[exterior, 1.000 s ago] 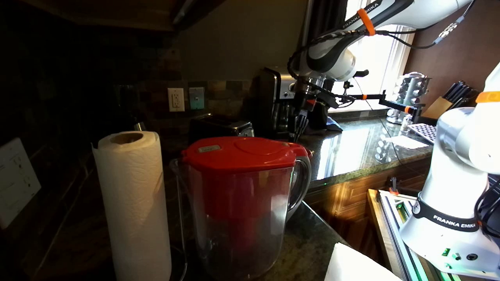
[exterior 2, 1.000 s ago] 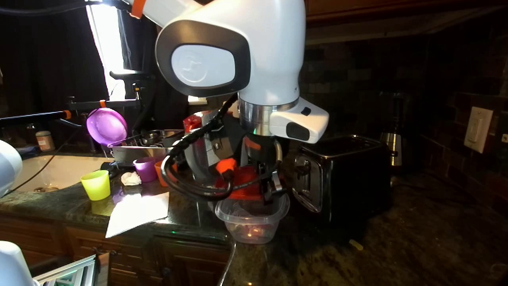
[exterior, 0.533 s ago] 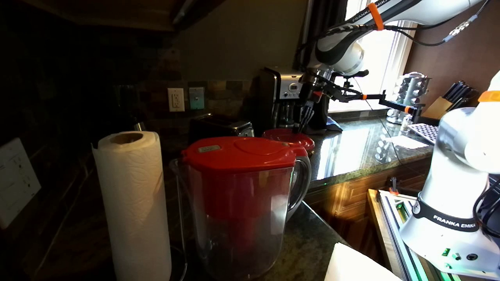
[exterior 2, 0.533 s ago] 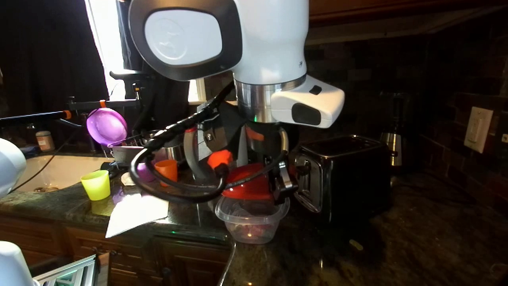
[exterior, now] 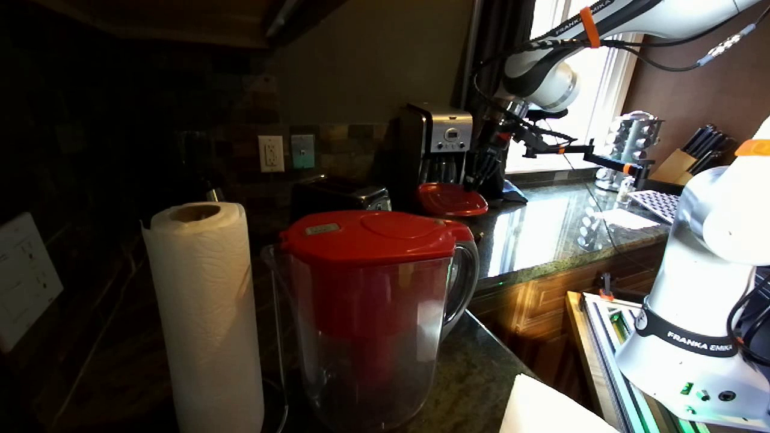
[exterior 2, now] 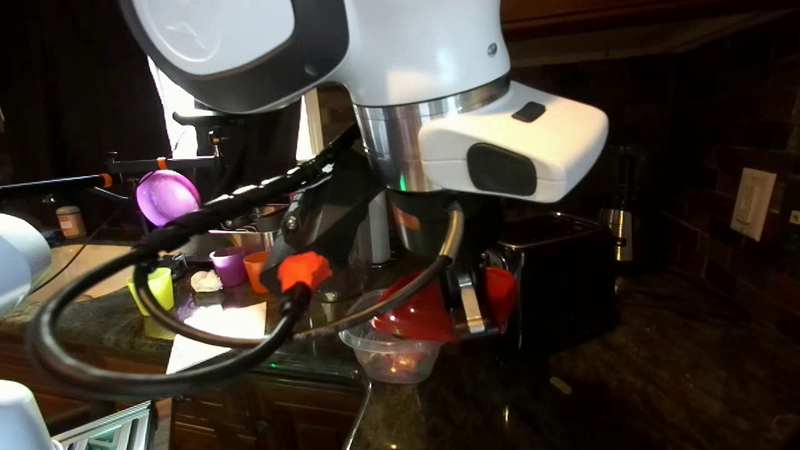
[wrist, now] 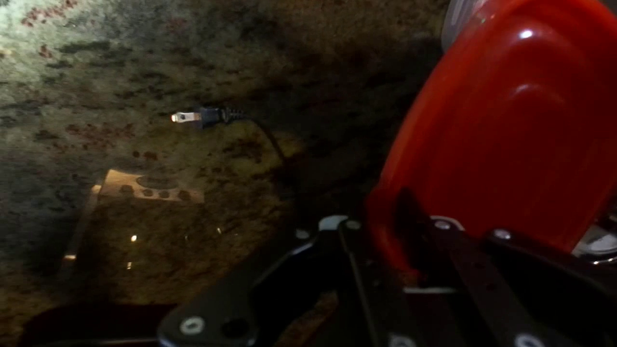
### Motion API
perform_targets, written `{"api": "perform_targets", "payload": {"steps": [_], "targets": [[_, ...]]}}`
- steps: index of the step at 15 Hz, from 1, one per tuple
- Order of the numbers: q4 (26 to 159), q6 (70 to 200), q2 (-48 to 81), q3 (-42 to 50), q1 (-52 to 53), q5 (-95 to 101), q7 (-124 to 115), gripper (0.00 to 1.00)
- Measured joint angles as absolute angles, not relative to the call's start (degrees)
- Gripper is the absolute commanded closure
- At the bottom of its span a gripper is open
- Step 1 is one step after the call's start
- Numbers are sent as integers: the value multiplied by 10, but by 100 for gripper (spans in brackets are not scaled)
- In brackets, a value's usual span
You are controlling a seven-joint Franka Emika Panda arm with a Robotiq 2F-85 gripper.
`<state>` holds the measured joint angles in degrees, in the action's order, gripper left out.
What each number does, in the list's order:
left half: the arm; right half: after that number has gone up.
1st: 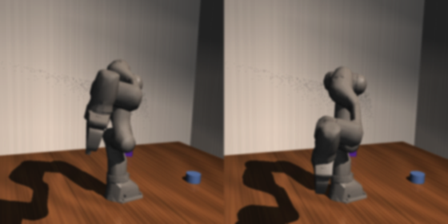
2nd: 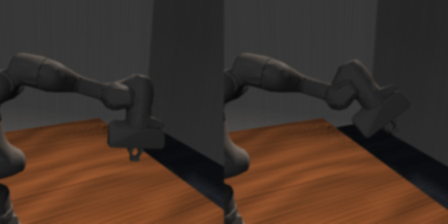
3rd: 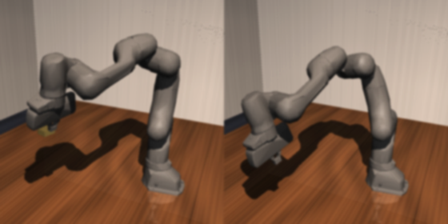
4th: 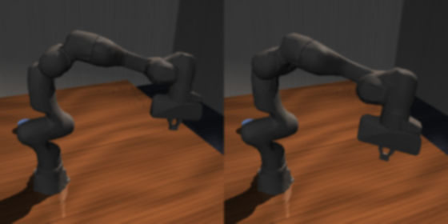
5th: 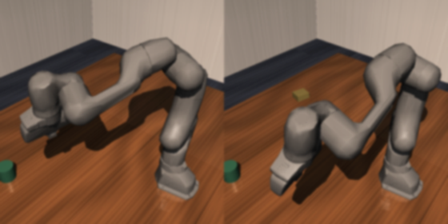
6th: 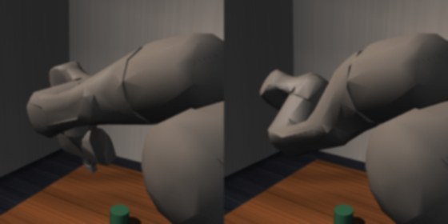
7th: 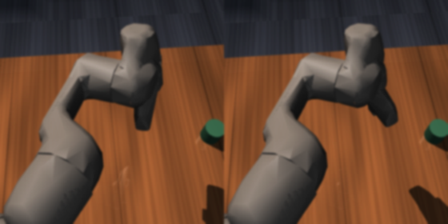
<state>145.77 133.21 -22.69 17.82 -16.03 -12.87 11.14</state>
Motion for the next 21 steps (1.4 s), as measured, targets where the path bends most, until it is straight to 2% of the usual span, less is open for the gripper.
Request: {"api": "perform_targets", "payload": {"steps": [8, 21], "targets": [[1460, 1395, -177, 177, -176, -91, 24, 95], [1419, 1405, -51, 180, -187, -72, -1, 95]]}}
